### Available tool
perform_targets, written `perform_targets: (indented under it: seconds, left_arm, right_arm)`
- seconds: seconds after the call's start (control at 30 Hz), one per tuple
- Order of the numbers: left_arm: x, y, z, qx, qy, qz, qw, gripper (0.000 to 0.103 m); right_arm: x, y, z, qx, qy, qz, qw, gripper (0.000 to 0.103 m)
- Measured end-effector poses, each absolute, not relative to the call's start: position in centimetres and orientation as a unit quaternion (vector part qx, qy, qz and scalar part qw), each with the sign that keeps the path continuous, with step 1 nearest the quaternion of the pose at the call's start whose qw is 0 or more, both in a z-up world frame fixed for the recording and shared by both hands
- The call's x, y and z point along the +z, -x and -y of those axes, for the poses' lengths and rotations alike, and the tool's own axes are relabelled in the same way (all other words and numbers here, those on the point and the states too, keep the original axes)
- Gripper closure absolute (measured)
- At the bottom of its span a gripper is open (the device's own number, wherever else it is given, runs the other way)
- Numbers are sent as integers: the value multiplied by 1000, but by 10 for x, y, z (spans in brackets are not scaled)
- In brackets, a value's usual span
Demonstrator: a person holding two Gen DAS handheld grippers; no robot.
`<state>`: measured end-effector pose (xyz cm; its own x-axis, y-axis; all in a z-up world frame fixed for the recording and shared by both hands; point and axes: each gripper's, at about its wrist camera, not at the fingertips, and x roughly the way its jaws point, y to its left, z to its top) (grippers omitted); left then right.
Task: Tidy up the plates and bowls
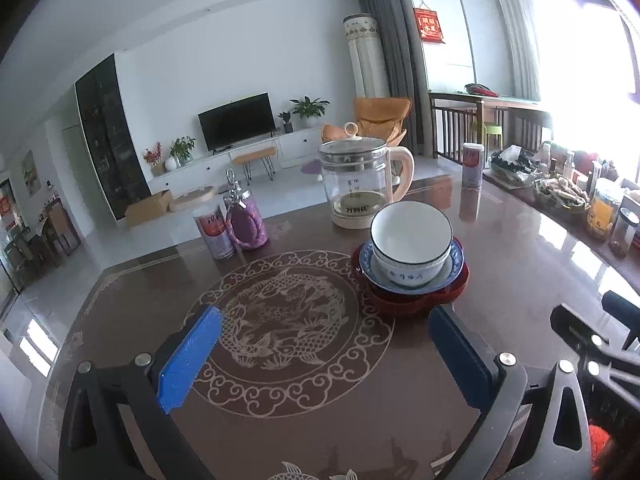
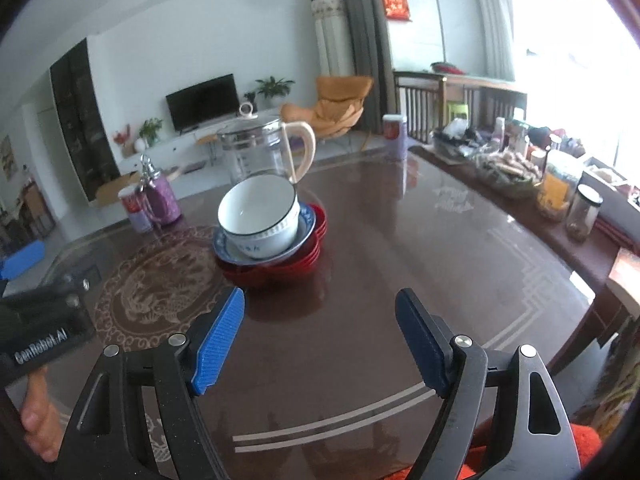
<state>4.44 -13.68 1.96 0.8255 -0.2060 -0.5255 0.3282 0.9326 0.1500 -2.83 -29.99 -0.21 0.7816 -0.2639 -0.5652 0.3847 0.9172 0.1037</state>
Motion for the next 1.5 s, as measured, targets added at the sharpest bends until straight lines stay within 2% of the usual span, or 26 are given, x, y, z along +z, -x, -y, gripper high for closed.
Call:
perform_targets:
  seconds: [0.23,0.33,0.57,0.87,1.5]
  left_arm:
    - [12,-36,118,-155,-90,-263,948,0]
    - [6,-35,118,-160,-103,-268,945,0]
    - [3,-33,110,-161,-78,-275,945,0]
    - [-2,-37,115,-170,-79,-291,938,0]
    - [-2,-42,103,-181,-57,-304,934,0]
  right_arm:
    - [-1,43,291,-179,-105,-224,952,22]
    - [-16,28,280,-165,-74,-281,943,22]
    - [-37,25,287,-160,-113,-309,931,22]
    - [-39,30,294,-164,-133,-310,927,22]
    - [-11,19,287,-203,-93,-332,916,22]
